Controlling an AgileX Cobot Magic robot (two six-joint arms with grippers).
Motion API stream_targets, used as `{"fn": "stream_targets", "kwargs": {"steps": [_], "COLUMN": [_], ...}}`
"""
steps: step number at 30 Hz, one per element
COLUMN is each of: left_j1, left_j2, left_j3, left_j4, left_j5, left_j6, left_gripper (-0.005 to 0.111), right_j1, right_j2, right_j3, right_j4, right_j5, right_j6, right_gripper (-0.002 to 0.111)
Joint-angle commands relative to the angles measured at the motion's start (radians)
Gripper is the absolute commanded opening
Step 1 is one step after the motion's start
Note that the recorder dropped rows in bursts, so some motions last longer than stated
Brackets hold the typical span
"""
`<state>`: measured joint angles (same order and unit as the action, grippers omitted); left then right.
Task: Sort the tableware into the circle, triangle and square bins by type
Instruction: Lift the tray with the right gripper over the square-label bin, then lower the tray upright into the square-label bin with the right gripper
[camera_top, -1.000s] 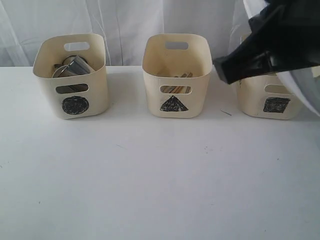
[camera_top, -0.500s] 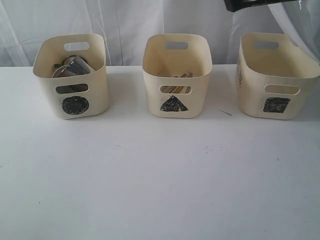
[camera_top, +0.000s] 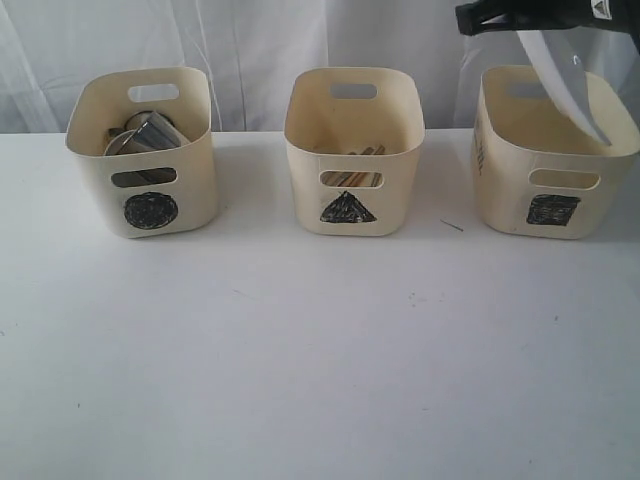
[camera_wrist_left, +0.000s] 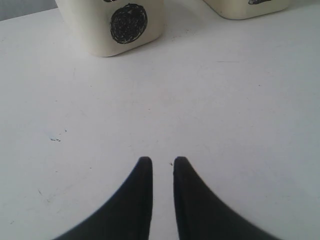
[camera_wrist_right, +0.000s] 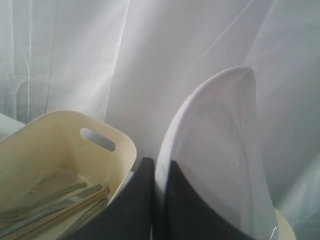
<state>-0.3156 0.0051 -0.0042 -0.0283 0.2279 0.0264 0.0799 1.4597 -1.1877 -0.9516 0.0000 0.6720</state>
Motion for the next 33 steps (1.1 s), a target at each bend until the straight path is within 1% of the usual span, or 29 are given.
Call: {"fn": "stream_targets", "kwargs": {"steps": [1,8,20,24,33], "left_j1": [0.003,0.003,0.003,0.003,0.003], "left_j2": [-0.005,-0.005,-0.005,-0.005,-0.005], "left_j3": [0.004,0.004,0.004,0.004,0.004], "left_j4": [0.001,0.001,0.001,0.001,0.001], "left_j5": [-0.003,-0.003,-0.003,-0.003,-0.003], "left_j6": [0.0,0.0,0.0,0.0,0.0], "left_gripper": [0.022,0.022,0.022,0.022,0.022], "right_j1": [-0.053,-0.077,-0.081,-0.083,-0.13], "right_j2": [0.019,0.077,0.148,0.169,0.199], "right_j3": [-0.043,-0.047,-0.047,-0.047,-0.047], "right_j4": [-0.027,-0.05,-0.081,-0.081,-0.072], "right_j5": [-0.107,-0.216,-0.205,-0.209,-0.221], "right_j6": [-0.007,-0.017,-0.051,-0.1,-0.1], "right_gripper": [0.0,0.0,0.0,0.0,0.0]}}
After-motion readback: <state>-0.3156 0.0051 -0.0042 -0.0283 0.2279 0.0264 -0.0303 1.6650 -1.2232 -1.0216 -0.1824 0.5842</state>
